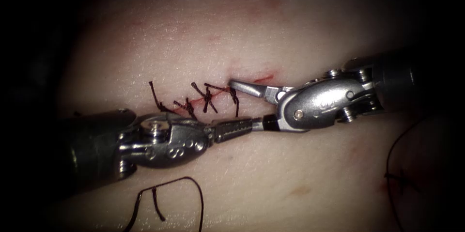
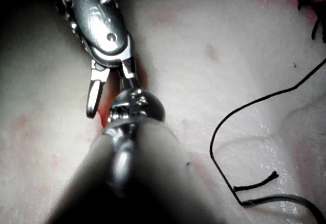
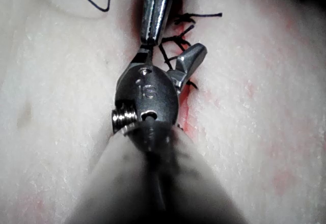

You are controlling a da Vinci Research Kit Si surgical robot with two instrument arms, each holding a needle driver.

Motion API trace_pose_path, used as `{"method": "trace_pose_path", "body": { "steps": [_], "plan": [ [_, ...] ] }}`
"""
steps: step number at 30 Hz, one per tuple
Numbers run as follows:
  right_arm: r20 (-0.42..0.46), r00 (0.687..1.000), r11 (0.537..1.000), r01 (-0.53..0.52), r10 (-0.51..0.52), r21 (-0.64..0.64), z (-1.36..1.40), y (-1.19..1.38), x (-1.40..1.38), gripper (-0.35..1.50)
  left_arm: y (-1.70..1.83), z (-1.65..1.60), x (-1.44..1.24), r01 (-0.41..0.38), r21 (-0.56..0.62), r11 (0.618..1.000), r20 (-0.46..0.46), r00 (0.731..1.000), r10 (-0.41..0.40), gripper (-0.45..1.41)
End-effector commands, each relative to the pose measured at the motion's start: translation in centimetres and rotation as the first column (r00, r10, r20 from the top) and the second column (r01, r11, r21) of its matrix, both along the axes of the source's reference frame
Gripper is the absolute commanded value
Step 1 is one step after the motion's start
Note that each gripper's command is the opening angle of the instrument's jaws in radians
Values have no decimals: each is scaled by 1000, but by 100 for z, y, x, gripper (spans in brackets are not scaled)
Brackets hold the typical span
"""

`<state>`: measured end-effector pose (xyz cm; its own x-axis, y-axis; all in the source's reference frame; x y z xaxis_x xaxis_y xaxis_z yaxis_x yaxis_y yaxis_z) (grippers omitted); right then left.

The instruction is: Wound Closure

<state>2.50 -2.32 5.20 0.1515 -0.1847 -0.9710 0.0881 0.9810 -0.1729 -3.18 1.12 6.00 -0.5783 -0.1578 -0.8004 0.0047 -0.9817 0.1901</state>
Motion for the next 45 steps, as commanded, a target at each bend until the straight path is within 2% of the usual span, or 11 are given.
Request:
{"method": "trace_pose_path", "body": {
  "steps": [1,8,13,30,33,34,35,38,43,44,45],
  "plan": [
    [1,1000,1000,8,-8,-2,5,-6,11,133,2,5,-4,-1,-1,1000,1,1000,1,-45],
    [-24,999,999,19,-21,-49,11,-9,33,130,2,6,-4,-4,-6,1000,-1,1000,4,-45],
    [-52,998,997,39,-43,-71,20,-21,48,126,3,7,-4,-1,-2,1000,0,1000,1,-45],
    [-41,999,997,31,-34,-76,30,-15,48,109,-3,9,-6,11,6,1000,-3,1000,-11,-45],
    [-42,998,996,33,-36,-79,31,-17,47,76,-4,9,-6,11,6,1000,-3,1000,-11,-45],
    [-41,998,996,37,-41,-80,32,-18,46,-13,-4,9,-7,11,6,1000,-4,1000,-11,-45],
    [-21,998,995,50,-52,-82,33,-19,45,-35,-4,9,-6,11,5,1000,-4,1000,-11,-45],
    [57,997,991,53,-46,-125,36,-18,44,-35,-5,9,-6,10,5,1000,-4,1000,-10,-45],
    [55,997,990,63,-57,-124,34,-20,35,-35,-10,7,-2,10,13,1000,1,1000,-10,-45],
    [56,997,992,65,-59,-109,32,-18,32,-10,-11,7,0,8,13,1000,2,1000,-8,-45],
    [50,998,996,53,-49,-77,29,-17,29,42,-13,5,4,7,17,1000,5,1000,-7,-45]
  ]
}}
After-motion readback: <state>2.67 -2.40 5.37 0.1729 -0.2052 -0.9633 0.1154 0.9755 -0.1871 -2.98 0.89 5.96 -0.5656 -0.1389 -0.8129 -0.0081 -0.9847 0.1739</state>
